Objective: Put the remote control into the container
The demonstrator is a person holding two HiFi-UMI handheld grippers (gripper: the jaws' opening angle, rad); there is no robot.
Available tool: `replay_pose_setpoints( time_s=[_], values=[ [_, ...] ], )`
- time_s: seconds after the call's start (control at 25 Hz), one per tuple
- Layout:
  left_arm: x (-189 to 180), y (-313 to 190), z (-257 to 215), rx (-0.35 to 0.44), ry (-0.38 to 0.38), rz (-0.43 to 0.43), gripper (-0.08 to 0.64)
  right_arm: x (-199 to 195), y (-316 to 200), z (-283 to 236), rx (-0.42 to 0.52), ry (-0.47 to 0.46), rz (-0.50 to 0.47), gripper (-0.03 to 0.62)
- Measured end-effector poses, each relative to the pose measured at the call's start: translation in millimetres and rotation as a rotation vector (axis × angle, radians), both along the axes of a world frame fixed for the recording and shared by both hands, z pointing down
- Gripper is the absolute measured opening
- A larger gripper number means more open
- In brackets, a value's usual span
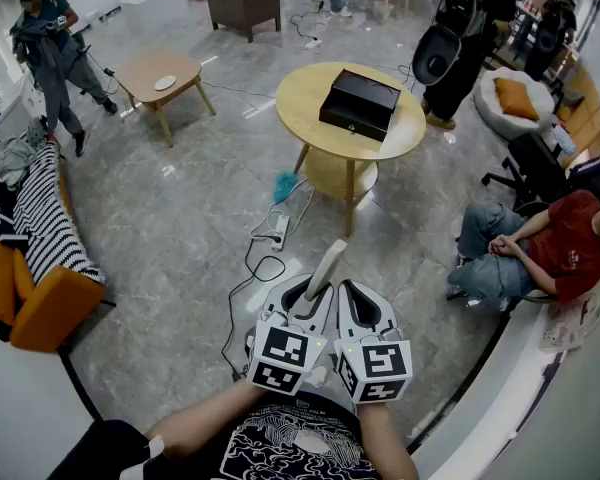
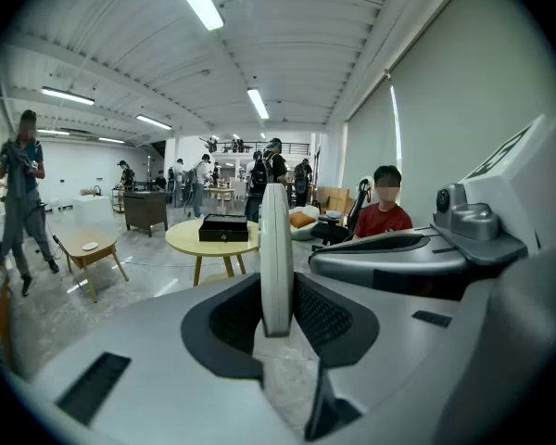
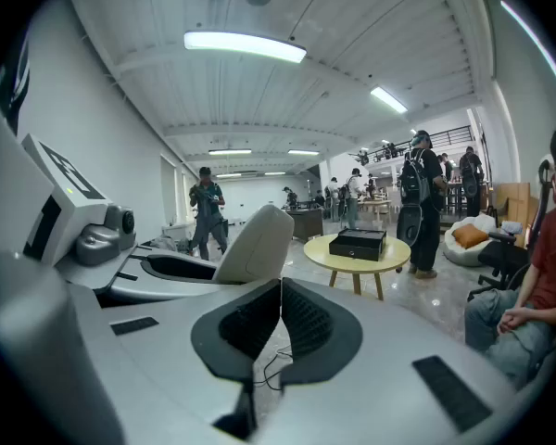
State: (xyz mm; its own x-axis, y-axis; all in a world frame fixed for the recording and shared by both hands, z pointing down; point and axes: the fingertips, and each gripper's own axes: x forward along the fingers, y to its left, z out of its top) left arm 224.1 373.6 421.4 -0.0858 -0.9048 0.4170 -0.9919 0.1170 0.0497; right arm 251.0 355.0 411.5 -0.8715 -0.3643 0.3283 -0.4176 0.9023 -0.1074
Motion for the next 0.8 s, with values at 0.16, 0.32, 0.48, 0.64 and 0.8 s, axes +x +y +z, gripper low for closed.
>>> replay_pose_setpoints(
  time_s=[0.16,0.32,0.48,0.64,0.8],
  values=[
    [4.9,-6.5,0.1,-0.004,0.006,0.002,0.104,3.1,-5.1,0.8,-0.005,0.003,-0.005,0.025],
    [8.1,-13.2,-1.6,-0.006,0.015,-0.009,0.104,8.1,-10.3,-1.2,0.001,-0.001,-0.011,0.025],
    [13.5,-21.6,-5.0,-0.009,0.006,-0.015,0.104,15.2,-18.4,-3.9,-0.004,-0.008,-0.015,0.025],
    [24.2,-32.2,-7.1,-0.013,-0.001,-0.010,0.104,25.7,-29.5,-7.8,-0.007,-0.021,-0.012,0.025],
    [34.8,-41.4,-6.2,-0.018,0.005,-0.007,0.104,36.6,-40.9,-9.8,-0.007,-0.028,-0.008,0.025]
  ],
)
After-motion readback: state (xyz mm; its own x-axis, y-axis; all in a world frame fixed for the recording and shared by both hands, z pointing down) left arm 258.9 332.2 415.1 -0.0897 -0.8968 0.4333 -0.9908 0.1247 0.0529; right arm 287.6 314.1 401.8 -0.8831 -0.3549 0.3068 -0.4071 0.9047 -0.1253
